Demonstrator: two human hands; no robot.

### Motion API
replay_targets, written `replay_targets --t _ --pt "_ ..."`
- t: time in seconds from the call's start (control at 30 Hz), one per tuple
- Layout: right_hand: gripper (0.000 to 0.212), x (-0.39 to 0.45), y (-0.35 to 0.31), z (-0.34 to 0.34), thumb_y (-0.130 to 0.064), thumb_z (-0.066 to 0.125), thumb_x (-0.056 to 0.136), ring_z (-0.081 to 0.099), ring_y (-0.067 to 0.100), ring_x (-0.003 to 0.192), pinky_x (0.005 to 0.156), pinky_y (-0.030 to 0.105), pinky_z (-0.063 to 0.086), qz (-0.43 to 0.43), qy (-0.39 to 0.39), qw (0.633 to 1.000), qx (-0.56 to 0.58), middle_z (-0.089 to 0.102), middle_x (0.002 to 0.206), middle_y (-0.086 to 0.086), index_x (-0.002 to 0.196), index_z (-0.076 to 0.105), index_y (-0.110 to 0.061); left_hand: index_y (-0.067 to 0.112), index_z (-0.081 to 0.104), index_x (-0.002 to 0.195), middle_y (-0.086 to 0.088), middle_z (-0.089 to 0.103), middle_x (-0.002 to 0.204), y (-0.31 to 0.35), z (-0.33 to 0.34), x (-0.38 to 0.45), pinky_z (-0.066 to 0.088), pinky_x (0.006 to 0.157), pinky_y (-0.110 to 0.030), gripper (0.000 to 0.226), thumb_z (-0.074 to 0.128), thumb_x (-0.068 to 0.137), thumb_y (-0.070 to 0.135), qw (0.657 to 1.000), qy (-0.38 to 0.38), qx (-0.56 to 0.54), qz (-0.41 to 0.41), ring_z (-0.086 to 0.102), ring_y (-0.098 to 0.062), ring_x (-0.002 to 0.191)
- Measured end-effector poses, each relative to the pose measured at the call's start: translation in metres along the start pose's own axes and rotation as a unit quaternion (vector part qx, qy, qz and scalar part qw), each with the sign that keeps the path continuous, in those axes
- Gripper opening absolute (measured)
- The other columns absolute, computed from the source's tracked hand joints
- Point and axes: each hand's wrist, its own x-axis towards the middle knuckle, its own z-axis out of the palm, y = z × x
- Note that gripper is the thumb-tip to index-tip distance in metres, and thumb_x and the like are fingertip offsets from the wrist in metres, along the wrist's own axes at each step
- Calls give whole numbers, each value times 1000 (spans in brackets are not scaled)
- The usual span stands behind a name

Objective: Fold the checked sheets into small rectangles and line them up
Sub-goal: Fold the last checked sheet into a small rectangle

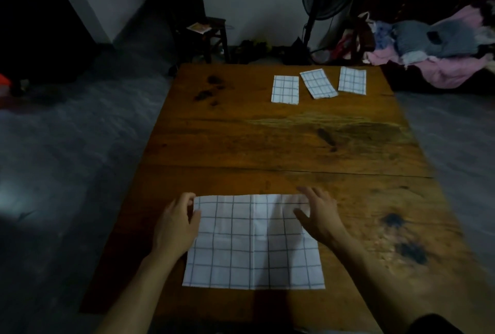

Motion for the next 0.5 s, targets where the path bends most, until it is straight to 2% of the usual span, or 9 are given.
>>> replay_targets --t 0.1,0.23,0.33,0.43,0.5 --pt "54 -15 6 13 -35 60 92 34 19 135 113 42 28 -8 -3 1000 3 42 144 -1 141 41 -27 25 42 140 2 49 137 4 15 -16 43 96 -31 48 57 95 32 998 13 57 15 44 -16 125" --pt "47 -36 6 35 -30 61 92 34 15 136 113 37 30 -24 -24 999 32 42 146 -3 137 48 -27 25 39 143 5 43 143 6 39 -38 43 101 -28 50 55 96 35 992 -53 88 69 40 -12 128" --pt "43 -49 -8 52 -29 60 92 36 12 135 114 38 35 -47 -40 998 30 45 144 -6 134 50 -28 27 36 145 7 40 145 9 52 -49 39 106 -28 51 53 97 36 986 -86 99 100 36 -11 132" --pt "42 -60 -30 65 -28 60 92 40 11 133 113 30 33 -45 -40 998 15 48 142 -6 133 52 -27 30 35 145 8 36 148 11 61 -57 37 107 -29 51 50 97 38 977 -110 123 135 32 -11 133" --pt "45 -65 -43 75 -28 59 92 39 12 133 112 29 31 -55 -38 998 -6 46 143 -5 136 49 -27 32 35 145 8 31 150 12 67 -63 34 108 -29 51 50 97 37 971 -123 136 152 28 -12 136"
